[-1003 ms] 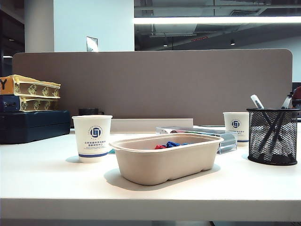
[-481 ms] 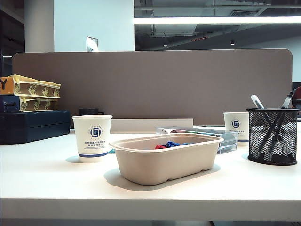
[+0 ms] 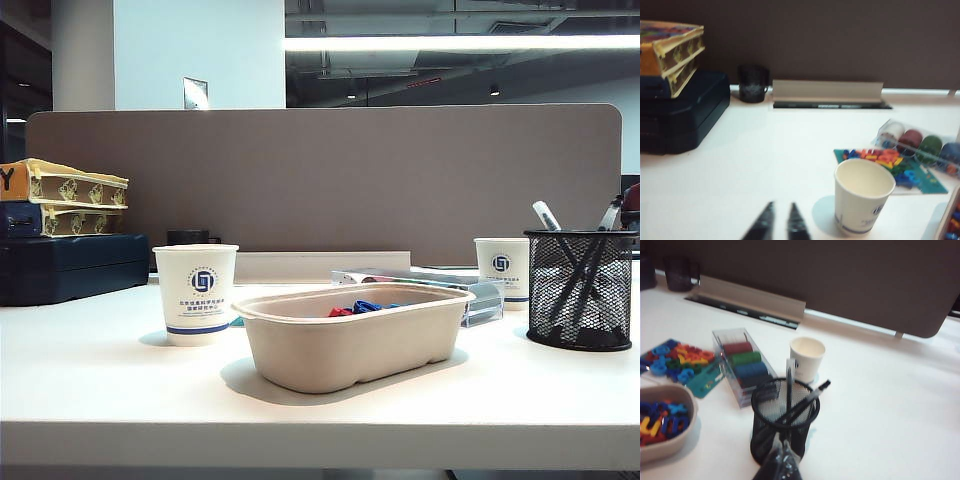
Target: Pick up one pen and put it in the pen container.
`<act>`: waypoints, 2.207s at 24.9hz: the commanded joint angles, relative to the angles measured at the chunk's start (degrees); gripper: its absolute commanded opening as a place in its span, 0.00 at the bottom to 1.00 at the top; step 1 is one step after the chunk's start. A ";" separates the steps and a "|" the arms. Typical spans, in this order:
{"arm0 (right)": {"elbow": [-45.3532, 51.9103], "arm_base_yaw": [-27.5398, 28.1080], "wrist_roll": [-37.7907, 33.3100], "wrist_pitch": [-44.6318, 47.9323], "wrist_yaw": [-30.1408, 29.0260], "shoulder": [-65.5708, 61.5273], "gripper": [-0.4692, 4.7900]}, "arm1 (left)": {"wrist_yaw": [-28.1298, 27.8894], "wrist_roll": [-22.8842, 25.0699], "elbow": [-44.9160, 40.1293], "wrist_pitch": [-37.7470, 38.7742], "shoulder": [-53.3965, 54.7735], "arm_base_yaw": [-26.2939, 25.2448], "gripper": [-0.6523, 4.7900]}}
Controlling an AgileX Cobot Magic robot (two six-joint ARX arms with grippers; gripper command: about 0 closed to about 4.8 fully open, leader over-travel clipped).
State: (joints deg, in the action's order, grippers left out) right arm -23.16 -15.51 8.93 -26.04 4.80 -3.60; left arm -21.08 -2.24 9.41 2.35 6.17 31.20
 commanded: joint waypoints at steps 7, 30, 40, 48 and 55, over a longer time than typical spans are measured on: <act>1.66 0.00 -5.90 4.98 -2.40 -0.04 0.10 | -1.16 0.02 -1.09 3.80 0.02 -0.09 0.17; 12.26 0.02 -11.93 15.74 9.14 -0.04 0.13 | -6.14 -0.35 -6.60 -0.96 0.02 -0.09 0.17; 17.66 0.00 -11.69 26.58 13.49 0.00 0.12 | -6.97 0.33 -8.48 -3.89 0.00 -0.09 0.17; 17.70 -0.02 -10.32 25.59 14.53 0.02 0.08 | -10.25 0.31 -9.01 -6.19 0.00 -0.09 0.11; 20.31 0.00 -9.81 24.83 15.87 0.02 0.08 | -10.19 0.33 -9.01 -6.82 0.00 -0.09 0.11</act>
State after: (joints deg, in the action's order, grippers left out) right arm -3.33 -15.53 -1.08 -1.89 19.55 -3.55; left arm -31.07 -2.20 0.23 -3.81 6.15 31.20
